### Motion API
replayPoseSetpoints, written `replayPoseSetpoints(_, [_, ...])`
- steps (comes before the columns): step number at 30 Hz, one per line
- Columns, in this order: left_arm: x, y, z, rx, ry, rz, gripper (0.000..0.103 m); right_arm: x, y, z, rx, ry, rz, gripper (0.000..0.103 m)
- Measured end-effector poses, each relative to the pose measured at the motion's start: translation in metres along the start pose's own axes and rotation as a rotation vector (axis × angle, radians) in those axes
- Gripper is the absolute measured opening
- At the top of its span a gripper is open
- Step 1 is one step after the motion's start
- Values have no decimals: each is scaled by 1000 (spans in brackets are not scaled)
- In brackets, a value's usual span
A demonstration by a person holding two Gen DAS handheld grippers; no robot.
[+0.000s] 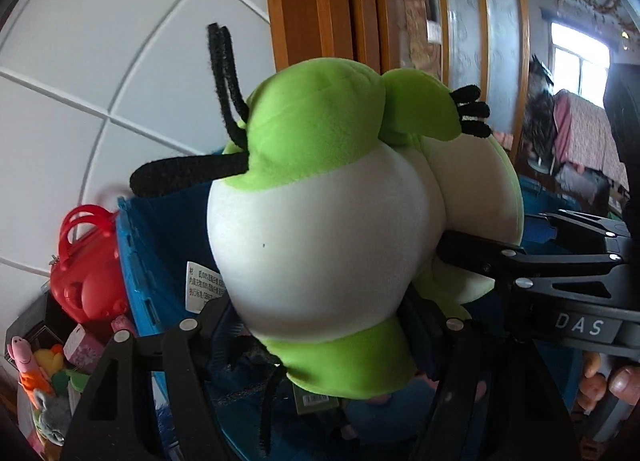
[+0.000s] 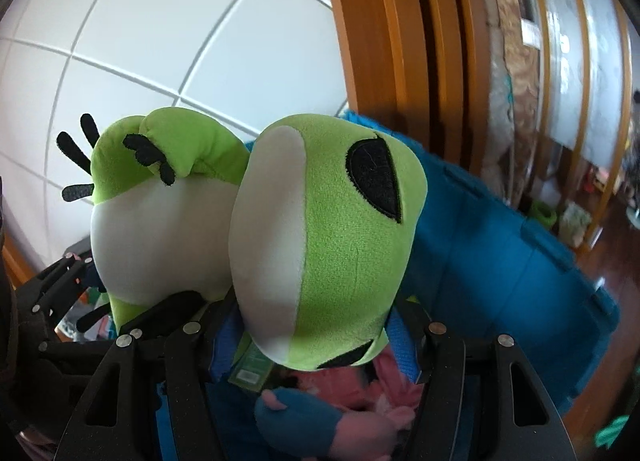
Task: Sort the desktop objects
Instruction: 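Carry the frog plush over the blue bin and release it inside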
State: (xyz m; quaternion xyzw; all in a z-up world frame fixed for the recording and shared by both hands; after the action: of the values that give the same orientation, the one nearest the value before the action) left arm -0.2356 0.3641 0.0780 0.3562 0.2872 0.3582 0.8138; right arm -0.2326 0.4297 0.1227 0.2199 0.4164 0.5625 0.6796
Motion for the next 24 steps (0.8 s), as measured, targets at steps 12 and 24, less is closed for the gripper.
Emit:
replayPoseSetpoints(12, [10,-4,-14,-98,-15,3,71,-6,-9,-3,-34,-40,1,63])
replayPoseSetpoints(24, [6,-1,-16,-116,8,-14,76,5,-8,-8,-39,-80,-26,73])
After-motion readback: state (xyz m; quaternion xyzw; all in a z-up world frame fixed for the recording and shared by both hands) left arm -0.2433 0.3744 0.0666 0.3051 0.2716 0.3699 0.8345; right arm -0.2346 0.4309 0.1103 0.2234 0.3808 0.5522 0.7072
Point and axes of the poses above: each gripper's, at about its wrist camera, not at the fingertips, and z roughly against the way its jaws point, x to its right, y to its top, the point moved 1 cm from there along -z, roughly the way its jaws point, and after that the axes turned 13 degrees about y, right-handed, at the moved point
